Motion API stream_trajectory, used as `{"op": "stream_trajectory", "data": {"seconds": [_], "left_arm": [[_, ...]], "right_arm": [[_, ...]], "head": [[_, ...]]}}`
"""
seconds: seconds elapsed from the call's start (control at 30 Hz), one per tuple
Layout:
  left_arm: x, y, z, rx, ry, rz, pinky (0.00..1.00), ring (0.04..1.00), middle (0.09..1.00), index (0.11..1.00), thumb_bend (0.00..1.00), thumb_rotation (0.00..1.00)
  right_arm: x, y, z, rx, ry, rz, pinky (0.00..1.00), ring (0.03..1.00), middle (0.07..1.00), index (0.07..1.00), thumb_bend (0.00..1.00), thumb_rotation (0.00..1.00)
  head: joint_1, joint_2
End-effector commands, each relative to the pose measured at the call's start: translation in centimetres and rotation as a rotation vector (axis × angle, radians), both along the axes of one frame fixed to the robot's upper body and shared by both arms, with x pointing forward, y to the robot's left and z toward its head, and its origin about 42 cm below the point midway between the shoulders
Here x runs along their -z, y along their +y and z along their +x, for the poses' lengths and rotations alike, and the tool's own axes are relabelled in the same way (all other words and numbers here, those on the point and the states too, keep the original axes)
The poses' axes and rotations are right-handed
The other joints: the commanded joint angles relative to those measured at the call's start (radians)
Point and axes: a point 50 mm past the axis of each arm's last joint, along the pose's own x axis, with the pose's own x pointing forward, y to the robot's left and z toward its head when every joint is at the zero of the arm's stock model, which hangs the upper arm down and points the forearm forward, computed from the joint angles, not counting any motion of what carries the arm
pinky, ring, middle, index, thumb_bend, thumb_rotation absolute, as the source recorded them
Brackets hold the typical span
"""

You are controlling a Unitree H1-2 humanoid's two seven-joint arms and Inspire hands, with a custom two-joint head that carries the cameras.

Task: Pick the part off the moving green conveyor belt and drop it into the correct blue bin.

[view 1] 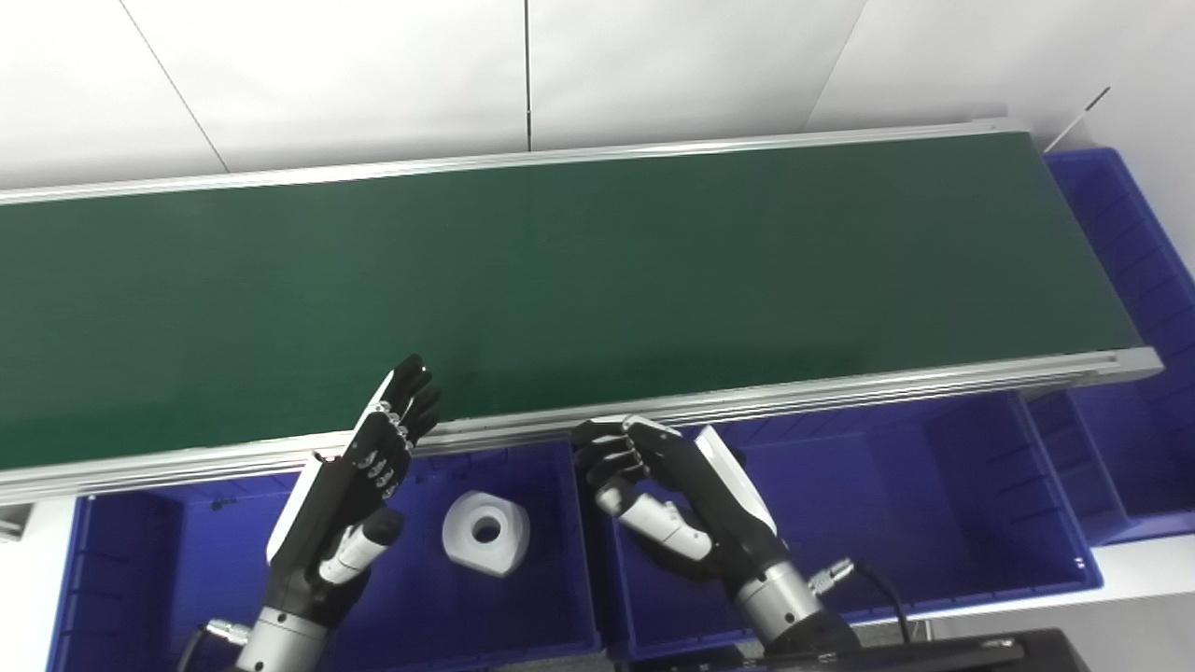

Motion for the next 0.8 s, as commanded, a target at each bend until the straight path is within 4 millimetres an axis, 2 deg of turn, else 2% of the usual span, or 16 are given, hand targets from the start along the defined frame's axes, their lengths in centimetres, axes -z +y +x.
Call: {"op": "stream_trajectory", "data": {"seconds": [0.0, 0.1, 0.43, 0.53, 0.57, 0.77], "left_arm": [[-1.8, -1.1, -0.1, -0.002, -0.065, -0.018, 0.98, 0.976, 0.998, 1.000, 0.91, 0.74], [-1.7, -1.8, -0.2, -0.003, -0.059, -0.019, 0.98, 0.972, 0.997, 1.000, 0.91, 0.72], [-0.7, -3.7, -1.0, -0.011, -0.035, -0.060, 1.00, 0.980, 1.000, 1.000, 0.92, 0.69], [-0.2, -4.1, -1.4, -0.008, -0.028, -0.059, 1.00, 0.979, 0.998, 1.000, 0.91, 0.68], [-0.1, -4.1, -1.5, -0.008, -0.025, -0.056, 1.00, 0.977, 0.996, 1.000, 0.91, 0.68], [0.9, -4.6, -2.1, -0.008, -0.029, -0.043, 0.97, 0.966, 0.990, 1.000, 0.90, 0.69]], "right_arm": [[-1.4, 2.6, 0.4, 0.129, -0.008, 0.229, 0.60, 0.650, 0.693, 0.714, 0.85, 0.98], [-1.0, 1.9, 0.2, 0.125, 0.009, 0.224, 0.61, 0.652, 0.692, 0.713, 0.86, 1.00], [0.6, 0.3, -0.7, 0.083, 0.015, 0.191, 0.61, 0.655, 0.691, 0.720, 0.89, 1.00], [1.0, 0.0, -1.0, 0.081, 0.013, 0.186, 0.61, 0.651, 0.692, 0.725, 0.88, 1.00], [1.1, -0.1, -1.0, 0.080, 0.011, 0.183, 0.60, 0.650, 0.693, 0.725, 0.88, 1.00], [2.2, -0.6, -1.7, 0.064, 0.004, 0.171, 0.61, 0.662, 0.714, 0.740, 0.90, 1.00]], "head": [[0.042, 0.001], [0.113, -0.010], [0.221, -0.054], [0.256, -0.088], [0.256, -0.088], [0.285, -0.149]]}}
